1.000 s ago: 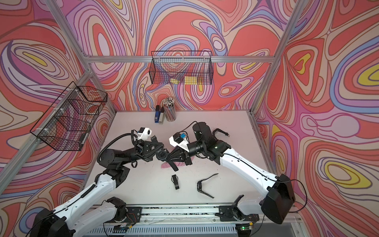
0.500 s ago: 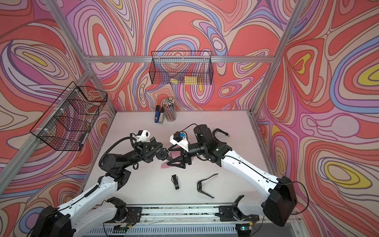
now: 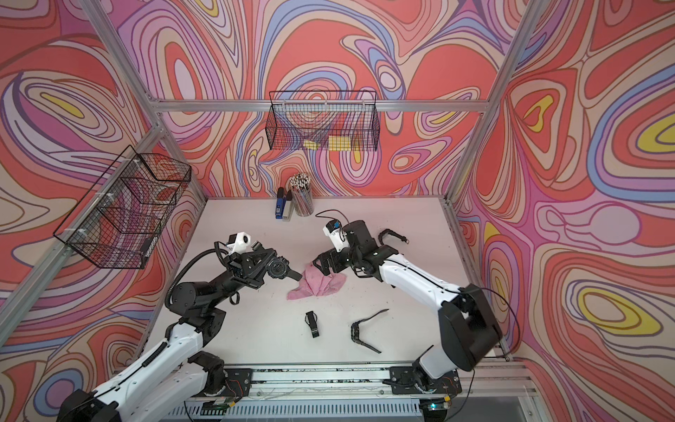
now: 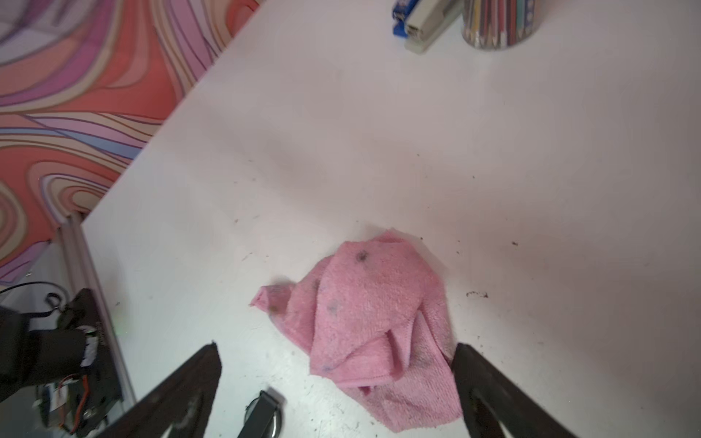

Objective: Wipe the watch dial
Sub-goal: Pick up the cleaning item at the center of the board.

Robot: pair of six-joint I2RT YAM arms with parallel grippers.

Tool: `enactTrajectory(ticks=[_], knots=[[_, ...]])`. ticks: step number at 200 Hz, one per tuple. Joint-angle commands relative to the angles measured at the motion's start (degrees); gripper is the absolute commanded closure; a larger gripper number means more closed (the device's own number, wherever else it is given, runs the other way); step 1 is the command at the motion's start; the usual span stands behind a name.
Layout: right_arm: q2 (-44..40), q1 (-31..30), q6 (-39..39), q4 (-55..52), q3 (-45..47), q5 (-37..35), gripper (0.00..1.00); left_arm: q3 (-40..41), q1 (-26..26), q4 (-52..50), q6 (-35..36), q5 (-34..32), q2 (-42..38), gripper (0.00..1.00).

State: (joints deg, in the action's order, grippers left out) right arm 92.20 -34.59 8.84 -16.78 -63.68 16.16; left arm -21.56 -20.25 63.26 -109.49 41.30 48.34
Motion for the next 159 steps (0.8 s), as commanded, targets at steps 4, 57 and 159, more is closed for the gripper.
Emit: enactTrajectory(ticks=[4,57,159], knots=[[6.04,-3.31,4.76,-2.78,-1.75,-9.43,0.02,1.43,0.45,-1.22,1.21,-2.60,-2.35,1.00],[16.44,-7.44,7.05,-2.08,-4.60,-9.58,0.38,0.95,0.59,-7.49,3.77,-3.00,-5.09,1.00],[-20.91,-7.57,5.48,10.44,5.02,-4.88,1.00,-1.07,0.66,-10.53,11.41,-4.21,-0.06,1.00]])
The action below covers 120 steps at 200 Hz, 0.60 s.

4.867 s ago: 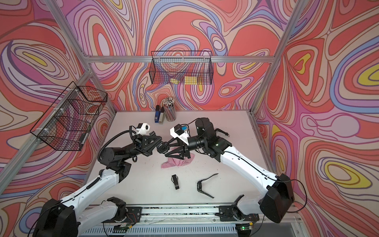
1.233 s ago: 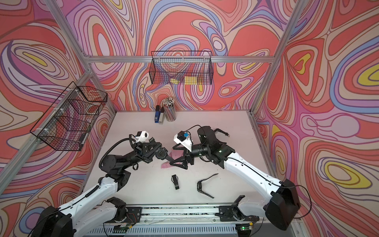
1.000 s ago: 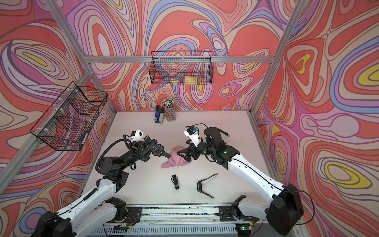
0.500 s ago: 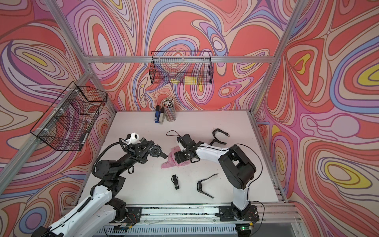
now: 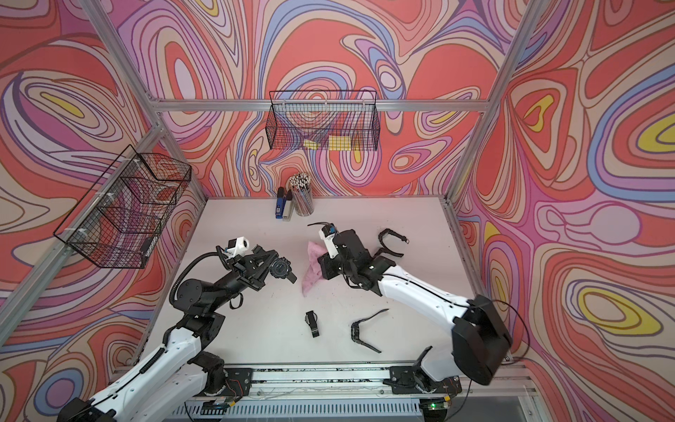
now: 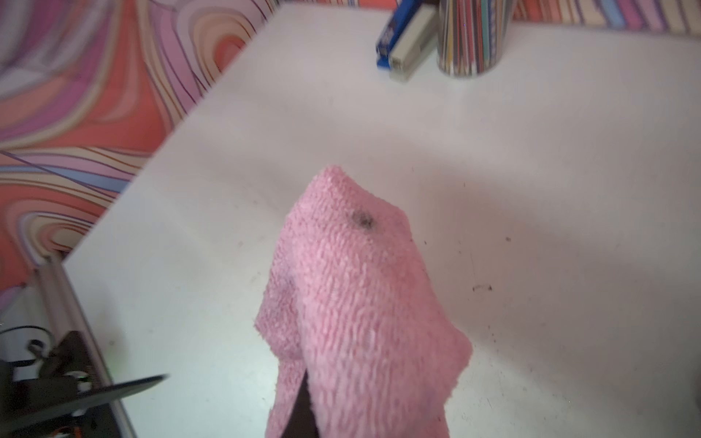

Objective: Wipe the watch dial
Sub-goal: Pick up the cleaning item at the center of the board, then wipe the dirt from the watch dial.

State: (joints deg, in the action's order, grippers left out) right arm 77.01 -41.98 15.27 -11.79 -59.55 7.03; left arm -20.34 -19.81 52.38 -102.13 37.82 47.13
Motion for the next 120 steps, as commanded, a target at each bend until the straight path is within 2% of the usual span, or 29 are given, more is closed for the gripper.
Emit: enactTrajectory(ticks=[1,38,73,120], knots=[[-5.90,-0.24,-0.90,5.55,0.82,4.42,1.00,-2.36,0.22,0.36,4.13,-0.73,1.22,1.00],[-7.54,-5.34,-1.24,10.02,-1.45,5.12,1.00,-4.92,0.00,0.32,5.59,-0.75,3.05,1.00],[-0.74,-12.85,-3.61,10.59,-6.79,1.85,1.00,-6.32,-0.85,-6.14,9.44,-2.11,1.77,1.00],[5.79,-17.94,-4.48,9.75,-10.76,-4.92,1.00,-6.38,-1.74,-11.40,12.45,-5.11,-0.61,1.00]])
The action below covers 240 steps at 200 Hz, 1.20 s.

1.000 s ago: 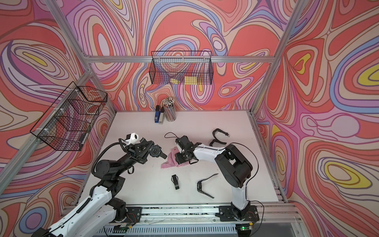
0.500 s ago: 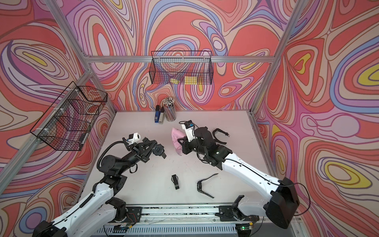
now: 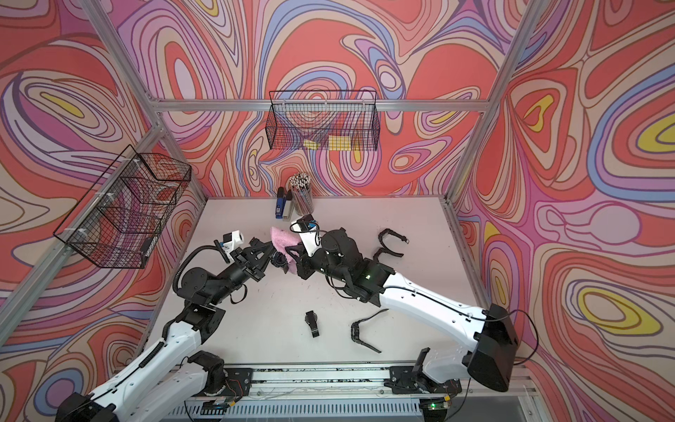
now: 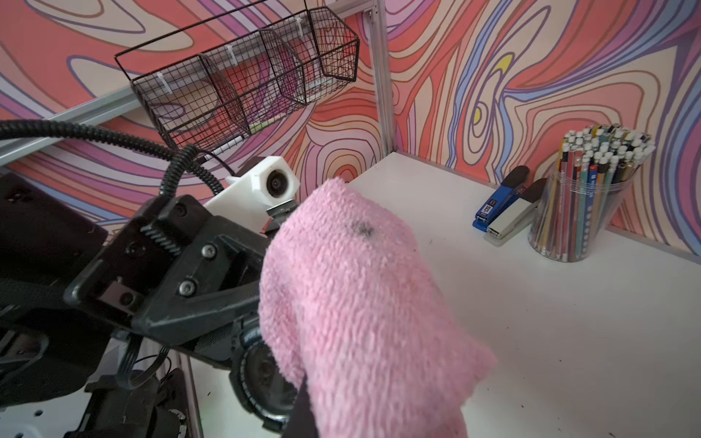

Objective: Wipe the watch dial
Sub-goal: Wipe the dirt from the watch dial.

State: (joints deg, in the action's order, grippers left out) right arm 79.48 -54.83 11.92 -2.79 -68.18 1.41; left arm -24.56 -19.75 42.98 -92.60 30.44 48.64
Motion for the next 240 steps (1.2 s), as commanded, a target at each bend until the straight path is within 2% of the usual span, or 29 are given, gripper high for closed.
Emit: enactTrajectory(ticks=[1,33,111,144,165,177,219,240], knots=[[3.31,-5.19,-1.17,0.67,-2.22,0.57,1.00,-2.12,-1.84,-2.32,3.02,2.18,-2.22,1.00],[1.65,-8.53,-1.04,-0.81,-1.61,-6.21,1.00,-2.07,-1.81,-7.84,6.29,-1.40,-4.56,1.00],[3.56,-12.54,2.14,1.20,1.14,-7.41,1.00,-2.17,-1.87,-3.97,4.59,-5.53,-3.25,1.00],[3.16,-11.63,1.35,2.77,4.41,-12.42,1.00,-1.10,-1.82,3.97,-0.73,-5.77,-2.02,1.00],[1.66,-5.25,4.64,4.46,7.21,-6.77,1.00,-0.43,-1.85,7.54,-3.74,-6.02,-1.80,1.00],[0.48,-3.44,4.61,5.93,8.24,-6.05,1.00,-0.16,-1.81,8.40,-4.55,-6.25,-1.88,1.00],[2.65,-3.33,4.74,5.27,5.32,-2.29,1.00,0.63,-1.80,11.48,-5.99,-7.20,-0.88,1.00],[4.10,-6.39,3.97,5.17,3.61,-3.21,1.00,0.59,-1.83,11.60,-6.02,-7.10,-0.57,1.00]])
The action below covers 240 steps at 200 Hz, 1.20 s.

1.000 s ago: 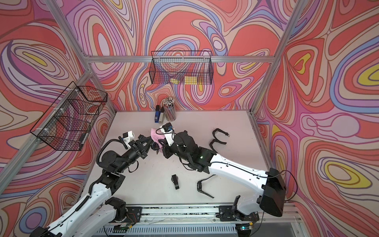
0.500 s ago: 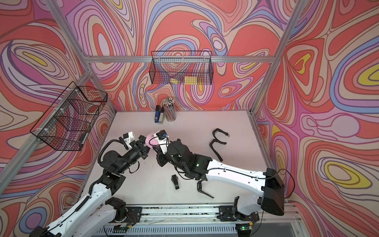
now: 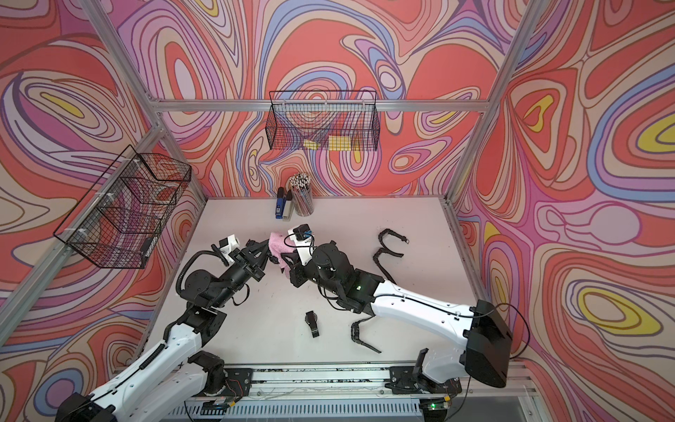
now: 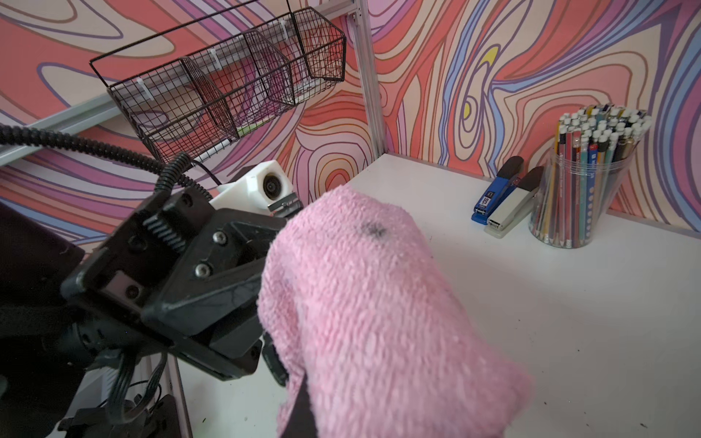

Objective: Wipe the watch dial
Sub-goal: Wipe the dirt from the watch dial.

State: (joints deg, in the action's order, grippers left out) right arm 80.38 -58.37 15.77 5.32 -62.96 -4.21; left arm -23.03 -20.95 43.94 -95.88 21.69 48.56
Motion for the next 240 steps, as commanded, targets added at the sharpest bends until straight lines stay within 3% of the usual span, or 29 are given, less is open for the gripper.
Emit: enactTrajectory(ticks=[1,28,60,112,156,174,211,240], knots=[[3.34,-3.05,0.04,-2.99,-1.71,2.39,1.00,-0.91,-0.65,10.64,-2.74,1.58,-0.48,1.00],[5.55,-6.75,-0.75,-3.80,-4.27,2.26,1.00,-0.51,-0.60,11.82,-3.06,0.68,0.10,1.00],[6.19,-6.87,-1.26,-3.83,-3.39,-0.37,1.00,-0.96,-0.66,14.83,-4.21,1.18,2.04,1.00],[5.54,2.26,-0.77,-3.61,-2.37,4.30,1.00,-0.69,-0.62,12.09,-3.65,1.33,-0.09,1.00],[6.69,3.15,-1.92,-5.35,-4.97,5.41,1.00,-0.80,-0.66,12.13,-3.55,1.29,-0.30,1.00],[7.16,2.72,-0.76,-5.14,-5.57,7.79,1.00,-0.75,-0.66,12.12,-3.53,1.24,-0.05,1.00],[8.52,-2.93,-2.40,-6.67,-8.74,5.88,1.00,-0.77,-0.64,12.64,-3.62,1.40,0.88,1.00],[9.52,-3.88,-2.70,-6.45,-9.10,5.25,1.00,-1.12,-0.62,13.10,-3.69,1.30,1.28,1.00]])
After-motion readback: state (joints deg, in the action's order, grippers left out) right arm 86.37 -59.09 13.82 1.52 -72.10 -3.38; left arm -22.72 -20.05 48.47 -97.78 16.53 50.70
